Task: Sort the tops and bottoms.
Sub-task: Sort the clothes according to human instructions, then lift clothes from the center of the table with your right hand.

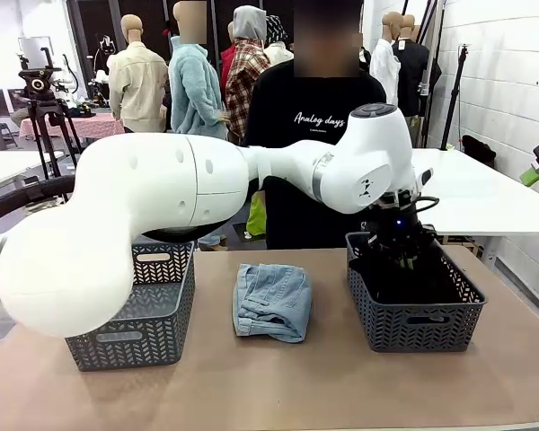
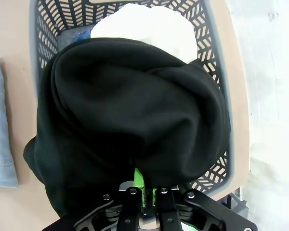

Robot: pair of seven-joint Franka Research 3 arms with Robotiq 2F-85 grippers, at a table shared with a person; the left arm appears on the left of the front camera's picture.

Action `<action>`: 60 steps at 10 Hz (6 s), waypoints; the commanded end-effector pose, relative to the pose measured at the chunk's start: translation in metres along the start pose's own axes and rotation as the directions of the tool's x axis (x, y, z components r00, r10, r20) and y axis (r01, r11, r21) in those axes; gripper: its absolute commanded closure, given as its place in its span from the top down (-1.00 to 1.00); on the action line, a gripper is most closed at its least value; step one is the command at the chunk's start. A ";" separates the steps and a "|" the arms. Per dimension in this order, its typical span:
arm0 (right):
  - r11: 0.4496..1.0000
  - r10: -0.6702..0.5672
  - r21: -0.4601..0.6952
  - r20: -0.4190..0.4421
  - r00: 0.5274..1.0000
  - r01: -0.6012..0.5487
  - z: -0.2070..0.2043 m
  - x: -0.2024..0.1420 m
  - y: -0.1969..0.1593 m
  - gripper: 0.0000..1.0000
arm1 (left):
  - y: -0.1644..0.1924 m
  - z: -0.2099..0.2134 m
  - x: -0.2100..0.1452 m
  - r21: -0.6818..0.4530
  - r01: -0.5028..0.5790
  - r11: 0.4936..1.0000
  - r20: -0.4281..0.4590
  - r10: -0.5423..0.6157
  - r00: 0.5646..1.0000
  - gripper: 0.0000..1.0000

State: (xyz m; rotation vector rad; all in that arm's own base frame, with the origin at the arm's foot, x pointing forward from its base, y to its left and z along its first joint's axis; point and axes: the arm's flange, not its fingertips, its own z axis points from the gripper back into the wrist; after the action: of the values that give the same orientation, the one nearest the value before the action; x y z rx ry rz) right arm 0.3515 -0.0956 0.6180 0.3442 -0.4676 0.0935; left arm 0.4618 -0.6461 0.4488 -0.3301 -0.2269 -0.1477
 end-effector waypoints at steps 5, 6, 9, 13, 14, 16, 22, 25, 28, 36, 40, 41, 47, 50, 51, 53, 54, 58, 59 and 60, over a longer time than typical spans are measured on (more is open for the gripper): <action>1.000 0.000 0.005 0.004 1.000 0.000 -0.003 -0.001 0.000 1.00 | -0.035 -0.044 0.000 0.000 0.035 0.999 0.022 -0.035 0.999 -1.00; 1.000 0.000 0.005 0.004 1.000 0.000 -0.003 -0.001 0.000 1.00 | -0.040 -0.060 -0.006 0.028 0.058 0.998 -0.007 -0.058 0.998 -1.00; 1.000 0.000 0.005 0.004 1.000 0.000 -0.003 -0.001 0.000 1.00 | -0.042 -0.066 -0.010 0.081 0.100 0.992 -0.022 -0.099 0.995 -1.00; 1.000 0.000 0.005 0.004 1.000 0.000 -0.003 -0.001 0.000 1.00 | -0.034 -0.043 0.006 0.115 0.155 0.981 -0.029 -0.152 0.988 -0.65; 1.000 0.000 0.005 0.004 1.000 0.000 -0.003 -0.001 0.000 1.00 | -0.030 -0.035 0.013 0.117 0.152 0.981 -0.008 -0.152 0.988 -0.28; 1.000 0.000 0.005 0.004 1.000 0.000 -0.003 -0.001 0.000 1.00 | -0.030 -0.018 0.018 0.112 0.164 0.980 0.014 -0.167 0.986 0.48; 1.000 0.000 0.005 0.004 1.000 0.000 -0.003 -0.001 0.000 1.00 | -0.031 0.025 0.041 -0.003 0.225 0.974 -0.010 -0.225 0.974 1.00; 1.000 0.000 0.005 0.004 1.000 0.000 -0.003 -0.001 0.000 1.00 | -0.016 0.026 0.022 0.011 0.210 0.978 0.026 -0.211 0.977 1.00; 1.000 0.000 0.005 0.004 1.000 0.000 -0.003 -0.001 0.000 1.00 | -0.016 0.026 0.022 0.011 0.210 0.978 0.026 -0.211 0.977 1.00; 1.000 0.000 0.005 0.004 1.000 0.000 -0.003 -0.001 0.000 1.00 | -0.016 0.026 0.022 0.011 0.210 0.978 0.026 -0.211 0.977 1.00; 1.000 0.000 0.005 0.004 1.000 0.000 -0.003 -0.001 0.000 1.00 | -0.016 0.024 0.021 0.005 0.214 0.977 0.014 -0.214 0.977 1.00; 1.000 0.000 0.005 0.004 1.000 0.000 -0.003 -0.001 0.000 1.00 | -0.010 0.056 0.033 0.025 0.248 0.969 0.121 -0.249 0.961 1.00; 1.000 0.000 0.005 0.004 1.000 0.000 -0.003 -0.001 0.000 1.00 | 0.110 0.133 0.031 0.206 0.429 0.879 0.088 -0.454 0.887 1.00; 1.000 0.000 0.005 0.004 1.000 0.000 -0.003 -0.001 0.000 1.00 | 0.144 0.121 0.020 0.278 0.417 0.865 -0.058 -0.419 0.906 1.00; 1.000 0.000 0.005 0.004 1.000 0.000 -0.003 -0.001 0.000 1.00 | 0.145 0.121 0.019 0.307 0.417 0.855 -0.099 -0.407 0.908 1.00; 1.000 0.000 0.005 0.004 1.000 0.000 -0.003 -0.001 0.000 1.00 | 0.121 0.109 0.058 0.313 0.412 0.856 -0.067 -0.413 0.908 1.00; 1.000 0.000 0.005 0.004 1.000 0.000 -0.003 -0.001 0.000 1.00 | 0.121 0.109 0.058 0.313 0.412 0.856 -0.067 -0.413 0.908 1.00; 1.000 0.000 0.005 0.004 1.000 0.000 -0.003 -0.001 0.000 1.00 | 0.130 0.074 0.033 0.348 0.378 0.858 -0.204 -0.324 0.924 1.00; 1.000 0.000 0.005 0.004 1.000 0.000 -0.003 -0.001 0.000 1.00 | 0.146 0.065 0.027 0.385 0.319 0.866 -0.216 -0.251 0.944 1.00; 1.000 0.000 0.005 0.004 1.000 0.000 -0.003 -0.001 0.000 1.00 | 0.167 0.055 0.022 0.414 0.252 0.875 -0.214 -0.176 0.961 1.00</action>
State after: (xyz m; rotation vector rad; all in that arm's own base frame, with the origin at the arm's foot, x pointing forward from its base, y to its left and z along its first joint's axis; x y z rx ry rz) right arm 0.3514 -0.0959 0.6179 0.3441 -0.4675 0.0928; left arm 0.5029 -0.4898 0.4587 0.1582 -0.1545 -0.4230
